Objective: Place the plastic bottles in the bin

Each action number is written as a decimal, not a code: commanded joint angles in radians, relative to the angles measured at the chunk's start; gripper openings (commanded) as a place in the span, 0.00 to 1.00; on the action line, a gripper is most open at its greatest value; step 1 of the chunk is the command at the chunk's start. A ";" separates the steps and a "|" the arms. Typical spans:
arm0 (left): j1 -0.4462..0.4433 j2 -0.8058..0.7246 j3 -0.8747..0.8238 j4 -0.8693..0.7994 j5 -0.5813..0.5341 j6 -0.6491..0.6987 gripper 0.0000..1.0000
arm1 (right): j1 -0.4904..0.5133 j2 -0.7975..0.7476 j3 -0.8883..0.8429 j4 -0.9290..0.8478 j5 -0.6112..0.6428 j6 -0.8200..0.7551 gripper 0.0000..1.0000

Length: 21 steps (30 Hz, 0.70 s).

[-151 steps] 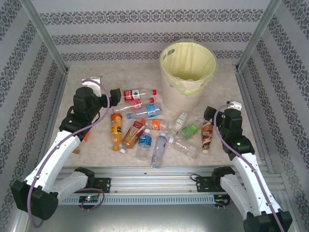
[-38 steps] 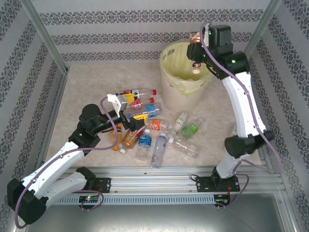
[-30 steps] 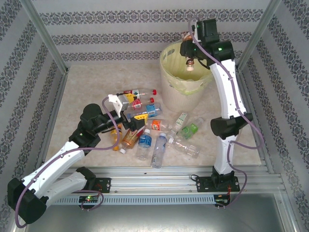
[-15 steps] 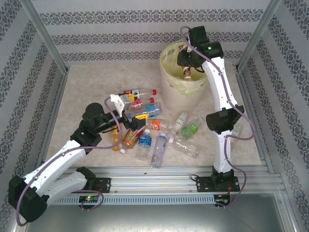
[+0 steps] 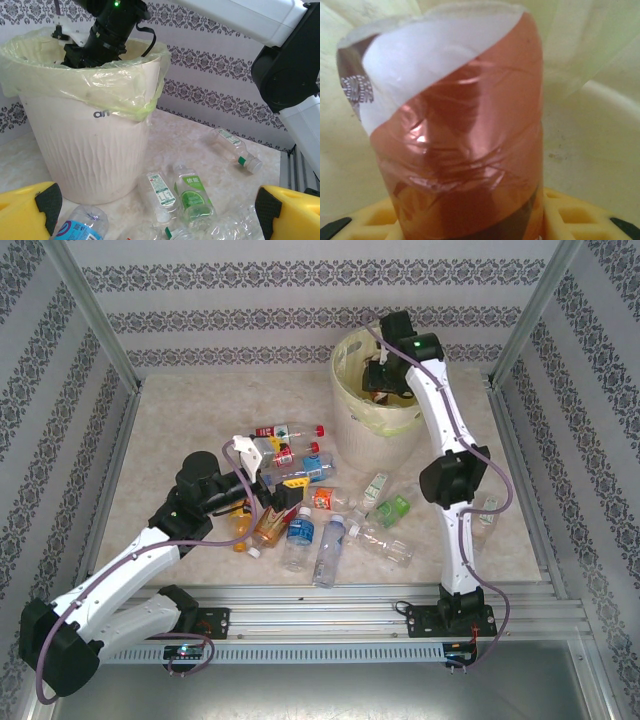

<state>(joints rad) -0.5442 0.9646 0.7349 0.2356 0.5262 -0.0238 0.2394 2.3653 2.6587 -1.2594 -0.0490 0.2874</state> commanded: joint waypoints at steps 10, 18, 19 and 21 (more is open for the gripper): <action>-0.007 0.008 0.048 -0.038 0.018 0.047 1.00 | -0.004 0.058 -0.022 -0.023 -0.014 -0.007 0.52; -0.007 0.008 0.057 -0.055 0.021 0.052 1.00 | -0.008 0.030 -0.021 -0.015 -0.021 0.001 0.66; -0.007 0.007 0.059 -0.058 0.021 0.054 1.00 | -0.010 0.025 -0.019 -0.013 -0.026 0.002 0.68; -0.007 0.006 0.060 -0.061 0.021 0.056 1.00 | -0.012 0.014 -0.018 -0.009 -0.029 0.003 0.72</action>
<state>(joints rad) -0.5442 0.9741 0.7597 0.1898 0.5270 0.0044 0.2375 2.4115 2.6415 -1.2678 -0.0631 0.2844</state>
